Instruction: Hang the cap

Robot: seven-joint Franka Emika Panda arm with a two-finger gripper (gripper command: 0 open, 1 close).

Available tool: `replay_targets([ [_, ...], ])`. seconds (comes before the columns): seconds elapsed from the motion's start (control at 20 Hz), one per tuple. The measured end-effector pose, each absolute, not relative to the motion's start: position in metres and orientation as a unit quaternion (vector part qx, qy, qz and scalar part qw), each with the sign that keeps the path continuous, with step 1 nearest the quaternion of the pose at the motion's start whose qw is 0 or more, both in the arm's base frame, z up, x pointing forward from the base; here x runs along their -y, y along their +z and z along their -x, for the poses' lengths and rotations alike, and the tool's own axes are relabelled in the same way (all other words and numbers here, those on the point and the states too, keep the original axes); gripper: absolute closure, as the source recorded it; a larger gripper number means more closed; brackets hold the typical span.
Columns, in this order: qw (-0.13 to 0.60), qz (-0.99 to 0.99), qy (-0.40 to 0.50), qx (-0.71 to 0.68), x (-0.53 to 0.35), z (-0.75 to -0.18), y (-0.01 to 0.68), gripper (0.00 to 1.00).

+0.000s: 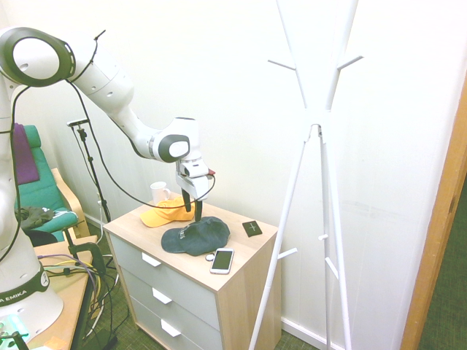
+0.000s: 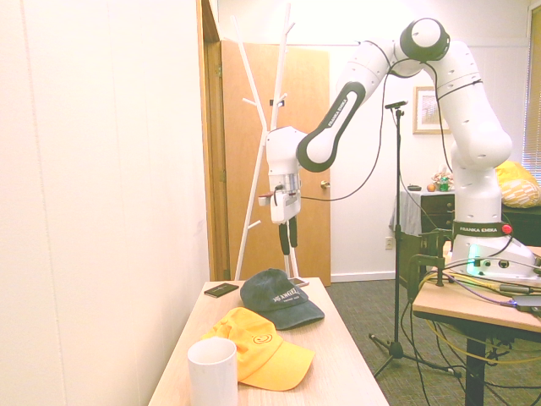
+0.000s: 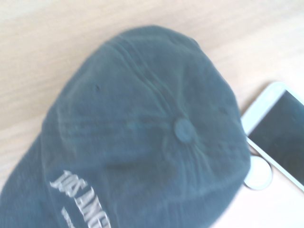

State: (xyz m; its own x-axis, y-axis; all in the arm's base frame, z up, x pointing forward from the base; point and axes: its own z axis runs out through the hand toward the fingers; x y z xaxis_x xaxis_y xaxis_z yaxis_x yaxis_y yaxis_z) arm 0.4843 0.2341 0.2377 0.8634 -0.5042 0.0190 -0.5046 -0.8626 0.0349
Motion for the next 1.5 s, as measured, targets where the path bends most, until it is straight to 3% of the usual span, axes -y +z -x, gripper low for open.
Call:
replay_targets([
  [0.5, 0.006, -0.976, 0.026, 0.218, -0.236, -0.505, 0.181, 0.00],
  [0.55, 0.008, -0.977, 0.030, 0.212, -0.239, -0.505, 0.179, 1.00],
  [1.5, 0.013, -0.980, 0.047, 0.194, -0.254, -0.518, 0.184, 1.00],
])
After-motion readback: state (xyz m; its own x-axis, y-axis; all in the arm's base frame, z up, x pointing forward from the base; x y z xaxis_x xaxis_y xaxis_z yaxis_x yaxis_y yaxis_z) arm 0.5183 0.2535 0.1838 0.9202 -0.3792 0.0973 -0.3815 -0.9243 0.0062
